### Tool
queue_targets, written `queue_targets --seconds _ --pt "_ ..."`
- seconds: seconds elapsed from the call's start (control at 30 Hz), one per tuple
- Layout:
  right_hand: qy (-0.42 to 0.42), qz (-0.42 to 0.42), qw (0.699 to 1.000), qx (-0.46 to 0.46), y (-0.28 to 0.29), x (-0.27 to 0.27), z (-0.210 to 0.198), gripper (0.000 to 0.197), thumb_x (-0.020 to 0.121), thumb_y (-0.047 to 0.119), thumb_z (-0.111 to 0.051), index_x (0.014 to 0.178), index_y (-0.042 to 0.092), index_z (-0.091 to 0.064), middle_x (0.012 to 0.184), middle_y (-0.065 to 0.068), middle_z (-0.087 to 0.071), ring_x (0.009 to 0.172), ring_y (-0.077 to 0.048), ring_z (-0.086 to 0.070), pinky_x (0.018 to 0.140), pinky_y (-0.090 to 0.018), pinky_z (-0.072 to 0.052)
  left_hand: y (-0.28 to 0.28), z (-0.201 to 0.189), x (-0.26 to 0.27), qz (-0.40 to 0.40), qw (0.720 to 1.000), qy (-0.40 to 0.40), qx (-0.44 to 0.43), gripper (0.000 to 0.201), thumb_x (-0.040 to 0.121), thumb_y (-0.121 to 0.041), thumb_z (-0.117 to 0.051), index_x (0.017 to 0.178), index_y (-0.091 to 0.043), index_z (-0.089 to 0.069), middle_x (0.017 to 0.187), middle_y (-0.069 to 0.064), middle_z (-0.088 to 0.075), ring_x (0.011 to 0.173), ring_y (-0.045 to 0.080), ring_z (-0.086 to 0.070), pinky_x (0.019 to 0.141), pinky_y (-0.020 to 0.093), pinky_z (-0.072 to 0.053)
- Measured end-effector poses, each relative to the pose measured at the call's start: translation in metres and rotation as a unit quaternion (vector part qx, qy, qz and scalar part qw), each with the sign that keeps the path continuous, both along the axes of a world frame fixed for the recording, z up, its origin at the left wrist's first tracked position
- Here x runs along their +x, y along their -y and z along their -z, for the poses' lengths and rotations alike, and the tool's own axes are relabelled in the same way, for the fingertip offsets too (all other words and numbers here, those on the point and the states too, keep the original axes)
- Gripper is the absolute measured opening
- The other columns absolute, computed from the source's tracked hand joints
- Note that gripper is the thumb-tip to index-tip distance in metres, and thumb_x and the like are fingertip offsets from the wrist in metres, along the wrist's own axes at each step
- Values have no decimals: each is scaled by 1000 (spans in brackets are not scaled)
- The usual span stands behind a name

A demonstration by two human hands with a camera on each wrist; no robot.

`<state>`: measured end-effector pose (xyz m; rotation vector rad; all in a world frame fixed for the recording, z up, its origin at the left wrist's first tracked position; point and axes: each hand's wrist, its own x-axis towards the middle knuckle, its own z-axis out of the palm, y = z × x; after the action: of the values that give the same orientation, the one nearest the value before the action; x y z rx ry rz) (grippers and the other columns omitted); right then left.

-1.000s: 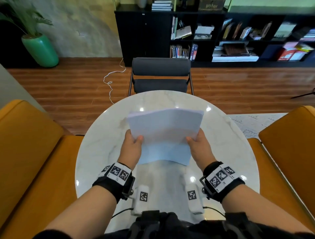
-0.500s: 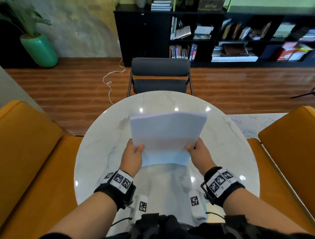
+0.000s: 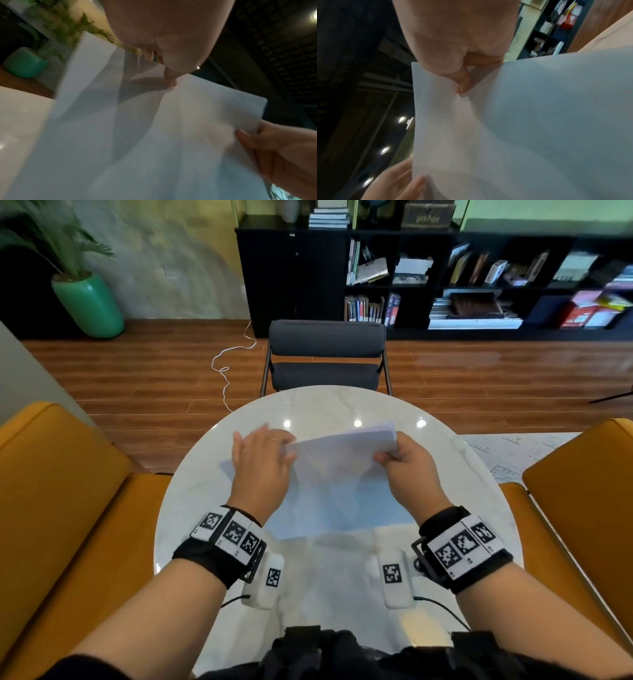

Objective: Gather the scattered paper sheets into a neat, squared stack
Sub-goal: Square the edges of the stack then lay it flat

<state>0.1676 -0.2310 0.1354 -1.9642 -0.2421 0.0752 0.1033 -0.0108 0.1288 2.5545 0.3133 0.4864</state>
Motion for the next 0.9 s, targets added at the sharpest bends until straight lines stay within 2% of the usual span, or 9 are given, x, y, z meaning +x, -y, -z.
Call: queue_targets --seconds 0.1,0.17,0.23,0.37,0.53,0.63,0.77,0.83,0.9 --pt "-34 47 995 75 13 2 6 25 89 -4 -55 98 18 -63 86 5 -66 77 -5 -60 65 -10 -47 -17 11 -16 -107 976 47 -182 75 82 -22 -70 144 -25 -29 153 8 -28 145 28 -22 119 52 -16" --pt "-68 66 987 129 21 4 11 26 88 -5 -56 96 18 -64 87 2 -69 76 -14 -65 72 -27 -51 -24 14 -26 -115 909 22 -399 91 81 -23 -71 149 -34 -12 157 2 -23 143 22 -27 115 49 -27" --pt "-95 62 981 159 24 4 15 27 87 -7 -56 100 14 -65 91 -5 -71 78 -21 -67 76 -36 -51 -25 20 -29 -68 838 -14 -541 80 85 -21 -66 149 -29 -18 150 5 -40 136 24 -41 111 47 -35" --pt "-91 50 977 189 23 7 13 32 89 -9 -51 117 5 -59 101 -12 -69 89 -25 -67 79 -38 -52 -21 13 -23 -85 889 -31 -449 41 84 -22 -54 124 -26 -44 123 3 -61 114 26 -57 102 52 -44" --pt "-50 52 973 220 19 10 7 35 88 0 -53 121 13 -54 112 -9 -66 99 -22 -63 83 -32 -52 -9 -4 -18 -92 902 48 -420 32 94 -9 -45 124 -23 -44 103 -10 -58 93 4 -56 78 23 -44" --pt "-65 77 981 163 22 5 34 34 89 0 -53 118 17 -57 108 -3 -68 98 -18 -64 85 -31 -52 -8 20 -24 -95 910 20 -404 36 92 -8 -45 126 -18 -47 114 0 -60 103 17 -58 85 28 -45" --pt "-159 77 984 6 42 -20 104 28 88 2 -54 112 13 -61 106 -7 -68 109 -32 -62 82 -37 -49 -4 80 -41 -125 913 -84 -380 28 91 -6 -47 119 -11 -51 113 7 -58 112 30 -55 85 31 -38" --pt "-166 81 982 -39 49 -23 116 19 88 2 -54 104 9 -61 101 -14 -67 106 -36 -62 71 -31 -44 -6 92 -42 -128 918 -103 -360 26 92 -6 -47 117 -9 -52 110 10 -60 109 32 -57 85 32 -39" --pt "-125 99 986 -47 49 -16 105 19 88 2 -59 107 5 -60 97 -15 -63 104 -38 -62 71 -30 -41 -12 91 -34 -129 933 -90 -323 20 92 -6 -48 111 -6 -52 102 14 -61 101 31 -58 82 33 -40"
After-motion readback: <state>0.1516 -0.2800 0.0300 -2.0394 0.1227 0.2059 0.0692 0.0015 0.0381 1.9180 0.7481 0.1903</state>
